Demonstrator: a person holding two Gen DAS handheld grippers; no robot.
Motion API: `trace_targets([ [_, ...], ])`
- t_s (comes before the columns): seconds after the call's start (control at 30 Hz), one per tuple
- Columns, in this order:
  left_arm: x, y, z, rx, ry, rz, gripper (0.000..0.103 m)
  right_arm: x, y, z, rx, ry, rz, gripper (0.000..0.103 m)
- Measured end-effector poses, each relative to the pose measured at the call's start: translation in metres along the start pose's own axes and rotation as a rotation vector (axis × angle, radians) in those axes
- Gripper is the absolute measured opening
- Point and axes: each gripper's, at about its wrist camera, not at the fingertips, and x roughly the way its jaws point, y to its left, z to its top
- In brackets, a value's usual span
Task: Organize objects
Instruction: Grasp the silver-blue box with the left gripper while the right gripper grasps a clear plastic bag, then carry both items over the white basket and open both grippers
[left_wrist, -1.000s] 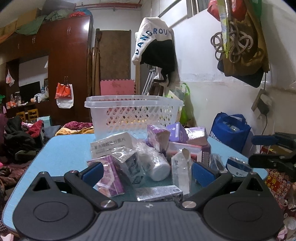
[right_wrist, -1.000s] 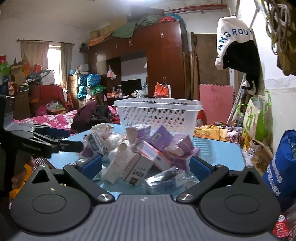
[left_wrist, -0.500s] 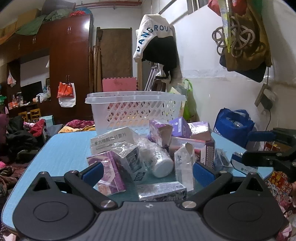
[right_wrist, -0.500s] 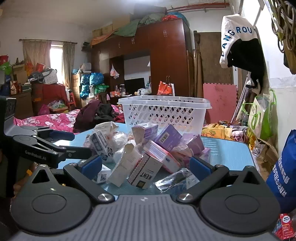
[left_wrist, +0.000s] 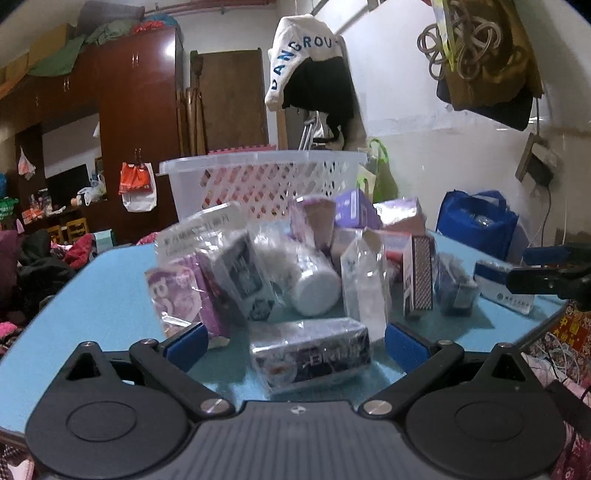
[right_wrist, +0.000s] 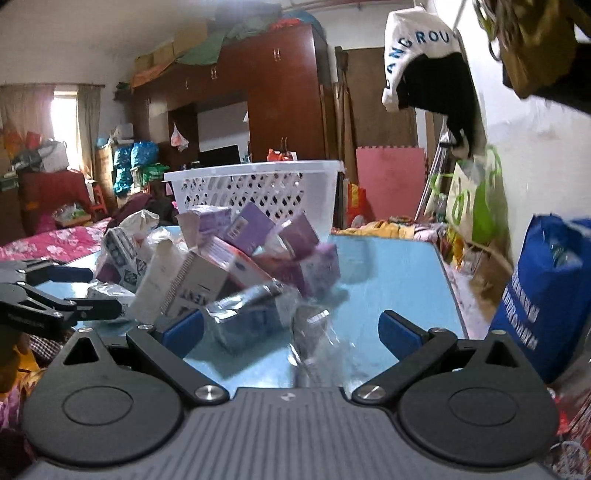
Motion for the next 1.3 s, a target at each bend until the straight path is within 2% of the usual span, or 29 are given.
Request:
trace_targets([
  [0.13, 0.004, 0.000, -0.004, 0.004, 0.000, 0.009, 0.099, 0.004, 0.002, -0.009, -0.044, 0.063, -0.002, 0.096],
  [0.23, 0.007, 0.002, -0.005, -0.003, 0.005, 0.000, 0.091, 0.004, 0.002, -0.011, -0.052, 0.067, 0.004, 0.082],
  [0.3, 0.008, 0.005, -0.005, -0.017, 0.012, -0.011, 0.084, 0.003, 0.001, -0.010, -0.043, 0.058, -0.005, 0.063],
  [0.37, 0.008, 0.007, -0.006, -0.020, 0.011, -0.012, 0.076, 0.002, 0.000, -0.010, -0.050, 0.070, -0.015, 0.052],
  [0.4, 0.009, 0.007, -0.006, -0.017, 0.008, -0.008, 0.074, 0.002, 0.000, -0.010, -0.051, 0.069, -0.018, 0.042],
  [0.43, 0.009, 0.006, -0.006, -0.013, 0.001, -0.004, 0.074, 0.002, 0.000, -0.010, -0.047, 0.069, -0.017, 0.039],
  [0.5, 0.006, 0.006, -0.006, -0.009, -0.019, 0.008, 0.074, 0.002, -0.001, -0.007, -0.037, 0.055, -0.015, 0.036],
  [0.73, -0.003, 0.014, 0.010, -0.027, -0.063, -0.024, 0.074, -0.002, 0.007, 0.016, -0.042, -0.019, 0.002, 0.035],
  [0.9, -0.001, 0.020, 0.028, -0.056, -0.076, -0.088, 0.074, 0.007, 0.009, 0.034, -0.048, -0.037, 0.014, 0.035],
  [1.13, 0.028, 0.033, 0.099, -0.074, -0.066, -0.168, 0.074, 0.036, 0.008, 0.104, -0.029, -0.123, 0.077, 0.035],
  [1.23, 0.055, 0.043, 0.136, -0.056, -0.050, -0.121, 0.074, 0.069, 0.011, 0.134, -0.032, -0.114, 0.093, 0.036],
  [1.3, 0.080, 0.054, 0.157, -0.082, -0.030, -0.076, 0.074, 0.097, 0.016, 0.151, -0.065, -0.086, 0.085, 0.036],
])
